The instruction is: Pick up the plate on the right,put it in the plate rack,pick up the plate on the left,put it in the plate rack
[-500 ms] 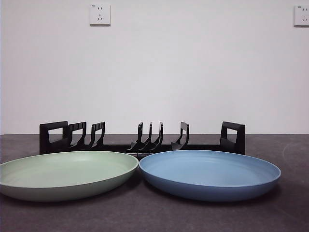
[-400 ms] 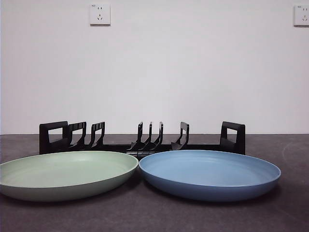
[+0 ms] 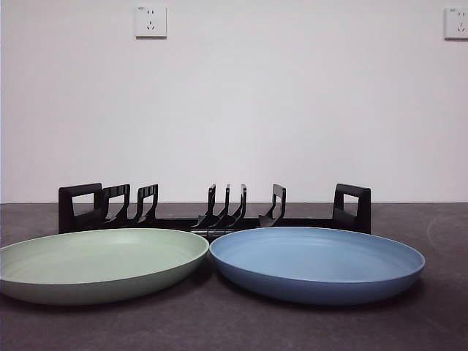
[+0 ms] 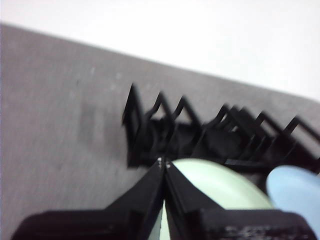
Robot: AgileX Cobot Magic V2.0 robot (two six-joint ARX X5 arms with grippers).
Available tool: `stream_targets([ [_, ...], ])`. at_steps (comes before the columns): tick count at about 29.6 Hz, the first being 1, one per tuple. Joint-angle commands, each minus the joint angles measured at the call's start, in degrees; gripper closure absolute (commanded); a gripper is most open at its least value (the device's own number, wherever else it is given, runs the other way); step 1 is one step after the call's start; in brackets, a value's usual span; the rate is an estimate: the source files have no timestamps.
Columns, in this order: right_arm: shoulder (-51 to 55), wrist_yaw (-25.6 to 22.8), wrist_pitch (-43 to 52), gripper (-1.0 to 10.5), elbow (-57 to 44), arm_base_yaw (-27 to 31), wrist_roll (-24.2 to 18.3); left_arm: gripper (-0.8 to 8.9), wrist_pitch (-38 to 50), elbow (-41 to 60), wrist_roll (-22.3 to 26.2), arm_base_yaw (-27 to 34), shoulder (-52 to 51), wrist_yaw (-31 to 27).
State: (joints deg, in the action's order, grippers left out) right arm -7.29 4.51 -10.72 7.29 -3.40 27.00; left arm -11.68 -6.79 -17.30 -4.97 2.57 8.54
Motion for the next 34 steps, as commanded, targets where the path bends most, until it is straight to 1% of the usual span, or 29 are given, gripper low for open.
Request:
stream_targets([
  [1,-4.5,0.0,0.3,9.6,3.3,-0.1,0.6,8.20,0.4,-2.7,-0.7,0.2,2.7,0.8],
  [5,-12.3,0.1,0.3,9.6,8.7,-0.1,0.2,8.19,0.5,-7.0,-0.7,0.2,8.5,0.8],
  [7,-16.8,0.4,0.3,9.6,11.8,-0.1,-1.5,8.19,0.5,-9.4,-0.7,0.2,12.2,0.8],
  [11,-25.3,5.8,0.2,9.6,17.4,-0.1,-4.9,8.20,0.5,-14.1,-0.4,0.2,20.1,1.6],
  [17,-37.7,15.4,-0.8,9.6,24.3,-0.1,-5.0,8.19,-0.2,-21.4,2.4,0.2,33.5,10.1],
  [19,-41.8,17.7,-2.1,9.6,26.5,-0.1,-5.6,8.18,-0.4,-23.6,2.8,0.2,38.1,13.3],
  [21,-45.4,18.6,-3.7,9.6,28.3,-0.1,-7.2,8.18,-0.4,-25.3,4.2,0.2,41.9,15.3],
  [23,-48.9,19.7,-5.9,9.5,30.1,-0.1,-8.9,8.18,-0.5,-26.6,4.5,0.1,45.3,16.5],
  [24,-51.6,19.9,-7.6,9.5,31.5,-0.2,-10.2,8.17,-0.7,-27.7,4.5,0.0,47.9,18.4],
  [27,-57.9,22.6,-10.6,9.4,34.1,-0.4,-14.7,8.13,-0.7,-29.4,4.4,-0.6,53.4,23.3],
  [28,-59.6,22.6,-10.8,9.0,34.5,-0.7,-15.3,8.05,-0.7,-29.7,4.4,-1.1,54.9,24.2],
  [29,-60.7,22.6,-10.8,8.3,34.5,-0.9,-15.8,7.44,-0.8,-29.9,4.4,-1.5,55.7,24.6],
  [30,-61.9,22.5,-10.8,7.6,34.5,-1.2,-16.3,6.27,-0.5,-30.0,3.7,-1.9,56.3,24.5],
  [31,-62.8,22.4,-10.8,7.5,34.5,-1.7,-16.6,5.50,-0.2,-30.0,3.8,-2.3,56.5,24.5],
  [34,-66.0,22.0,-10.8,7.5,34.5,-2.9,-16.6,5.42,0.9,-30.7,3.8,-3.3,56.6,24.5],
])
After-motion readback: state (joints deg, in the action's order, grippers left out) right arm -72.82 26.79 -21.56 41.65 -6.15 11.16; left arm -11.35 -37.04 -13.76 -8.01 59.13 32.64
